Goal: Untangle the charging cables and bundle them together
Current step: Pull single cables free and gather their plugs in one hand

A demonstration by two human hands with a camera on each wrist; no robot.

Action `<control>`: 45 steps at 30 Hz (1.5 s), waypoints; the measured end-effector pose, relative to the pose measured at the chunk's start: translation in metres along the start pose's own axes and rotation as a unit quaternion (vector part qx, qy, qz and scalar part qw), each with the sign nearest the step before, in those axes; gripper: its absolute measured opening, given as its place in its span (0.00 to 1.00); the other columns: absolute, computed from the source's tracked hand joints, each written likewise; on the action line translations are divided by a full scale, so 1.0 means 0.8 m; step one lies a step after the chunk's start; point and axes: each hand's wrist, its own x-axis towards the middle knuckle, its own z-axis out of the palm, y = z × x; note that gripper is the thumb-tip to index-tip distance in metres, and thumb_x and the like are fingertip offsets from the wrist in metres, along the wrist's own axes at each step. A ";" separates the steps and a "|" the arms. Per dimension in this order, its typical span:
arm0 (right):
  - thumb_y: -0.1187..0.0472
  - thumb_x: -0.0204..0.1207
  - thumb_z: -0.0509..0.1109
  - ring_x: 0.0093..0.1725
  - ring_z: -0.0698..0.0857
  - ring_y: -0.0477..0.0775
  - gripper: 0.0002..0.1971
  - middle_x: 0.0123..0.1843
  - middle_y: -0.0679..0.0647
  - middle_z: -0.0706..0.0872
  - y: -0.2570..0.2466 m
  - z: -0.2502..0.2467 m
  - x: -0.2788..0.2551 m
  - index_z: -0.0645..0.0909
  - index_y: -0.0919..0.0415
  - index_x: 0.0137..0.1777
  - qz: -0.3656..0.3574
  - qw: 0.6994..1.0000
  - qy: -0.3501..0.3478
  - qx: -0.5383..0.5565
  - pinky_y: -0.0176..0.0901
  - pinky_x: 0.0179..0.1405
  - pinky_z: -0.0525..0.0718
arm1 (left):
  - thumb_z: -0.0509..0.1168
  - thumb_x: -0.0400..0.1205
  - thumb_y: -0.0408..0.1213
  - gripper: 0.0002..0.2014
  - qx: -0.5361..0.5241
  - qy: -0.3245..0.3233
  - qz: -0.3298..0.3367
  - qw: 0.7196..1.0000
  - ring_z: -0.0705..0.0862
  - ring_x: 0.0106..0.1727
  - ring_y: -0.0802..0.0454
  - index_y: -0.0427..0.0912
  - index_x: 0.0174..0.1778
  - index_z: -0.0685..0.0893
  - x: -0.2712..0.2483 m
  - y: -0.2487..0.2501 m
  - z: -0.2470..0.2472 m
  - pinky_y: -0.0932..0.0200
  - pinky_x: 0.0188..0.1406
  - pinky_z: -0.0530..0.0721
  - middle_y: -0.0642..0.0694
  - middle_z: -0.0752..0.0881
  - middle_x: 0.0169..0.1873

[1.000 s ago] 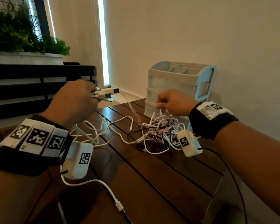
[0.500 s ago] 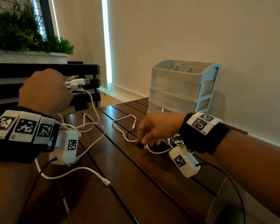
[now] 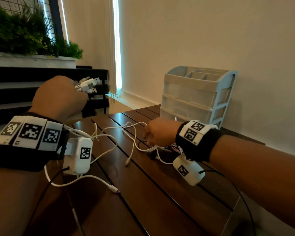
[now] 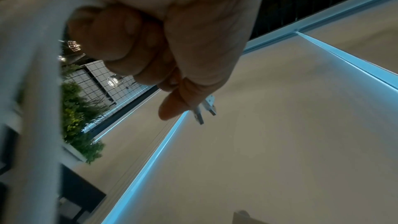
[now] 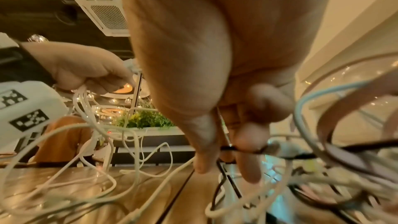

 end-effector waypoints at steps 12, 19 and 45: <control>0.66 0.82 0.57 0.25 0.85 0.55 0.09 0.37 0.65 0.88 0.037 -0.039 -0.023 0.76 0.72 0.47 0.223 0.868 0.081 0.436 0.38 0.20 0.80 | 0.65 0.80 0.47 0.11 -0.299 -0.038 -0.112 0.947 0.69 0.24 0.46 0.41 0.46 0.83 0.004 0.006 -0.031 0.60 0.23 0.67 0.44 0.73 0.26; 0.69 0.83 0.60 0.33 0.87 0.54 0.03 0.43 0.64 0.86 0.037 -0.039 -0.056 0.75 0.67 0.51 0.131 0.719 0.142 0.667 0.35 0.26 0.84 | 0.61 0.85 0.49 0.19 -0.478 -0.204 -0.118 0.846 0.57 0.11 0.59 0.43 0.30 0.76 -0.011 0.035 -0.009 0.73 0.10 0.55 0.53 0.62 0.13; 0.59 0.77 0.73 0.29 0.85 0.39 0.04 0.40 0.53 0.88 0.031 -0.003 -0.047 0.80 0.56 0.44 -0.007 0.959 0.121 0.257 0.36 0.35 0.86 | 0.68 0.81 0.41 0.07 -0.620 -0.184 -0.133 0.751 0.59 0.15 0.60 0.47 0.42 0.75 -0.030 0.058 0.016 0.71 0.12 0.55 0.51 0.71 0.24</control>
